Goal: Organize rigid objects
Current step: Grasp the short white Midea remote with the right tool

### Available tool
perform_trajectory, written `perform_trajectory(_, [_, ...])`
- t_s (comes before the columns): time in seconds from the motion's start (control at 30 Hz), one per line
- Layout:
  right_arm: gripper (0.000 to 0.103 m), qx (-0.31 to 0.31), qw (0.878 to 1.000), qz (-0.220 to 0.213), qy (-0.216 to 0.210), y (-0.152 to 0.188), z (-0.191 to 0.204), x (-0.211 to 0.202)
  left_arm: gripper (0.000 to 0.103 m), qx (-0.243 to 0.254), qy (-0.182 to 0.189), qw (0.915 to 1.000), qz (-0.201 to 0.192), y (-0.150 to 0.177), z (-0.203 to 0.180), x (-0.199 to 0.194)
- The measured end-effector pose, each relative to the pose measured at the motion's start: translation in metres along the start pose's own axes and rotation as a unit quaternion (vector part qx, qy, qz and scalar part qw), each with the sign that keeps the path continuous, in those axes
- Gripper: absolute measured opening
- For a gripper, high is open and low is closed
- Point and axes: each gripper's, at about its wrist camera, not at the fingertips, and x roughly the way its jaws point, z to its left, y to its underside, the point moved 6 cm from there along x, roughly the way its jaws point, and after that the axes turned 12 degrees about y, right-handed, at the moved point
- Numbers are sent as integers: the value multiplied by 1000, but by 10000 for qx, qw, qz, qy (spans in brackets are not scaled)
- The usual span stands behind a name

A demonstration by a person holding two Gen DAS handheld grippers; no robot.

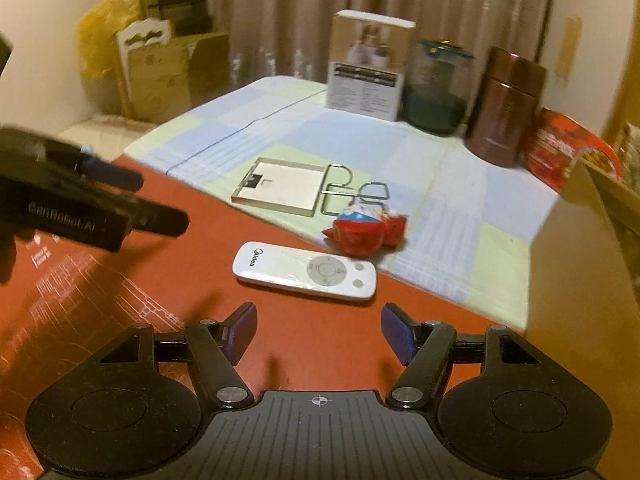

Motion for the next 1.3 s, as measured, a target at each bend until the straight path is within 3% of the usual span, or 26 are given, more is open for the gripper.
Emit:
perform_trajectory(0.17, [66,-223,9997,57,-30,-2,2,24,72,37,37,9999,125,-3,8,16])
perform_trajectory(0.33, [66,72,9996,227,-127,-5,-4,41,72,-8,47,9997,232,-5,17,31])
perform_trajectory(0.4, [66,136,9993,355,47,-3,-8,45,72,11,13,9995,329,-4,22,41])
perform_trajectory(0.8, [66,718,9943,709,338,10,-30,48,70,647,-70,9963,563,-3,17,87])
perform_trajectory(0.93, [66,960,9917,766,374,11,-36,46,67,693,256,9948,697,1,5,86])
perform_trajectory(1.1, [66,1518,9854,702,314,7,-50,40,67,840,1161,9870,728,9,-26,79])
perform_trajectory(1.17, [66,1800,9812,660,243,4,-56,37,67,768,1039,9897,610,6,-23,72])
perform_trajectory(1.3, [66,2052,9765,651,127,-3,-50,37,67,308,451,9979,347,-2,4,61])
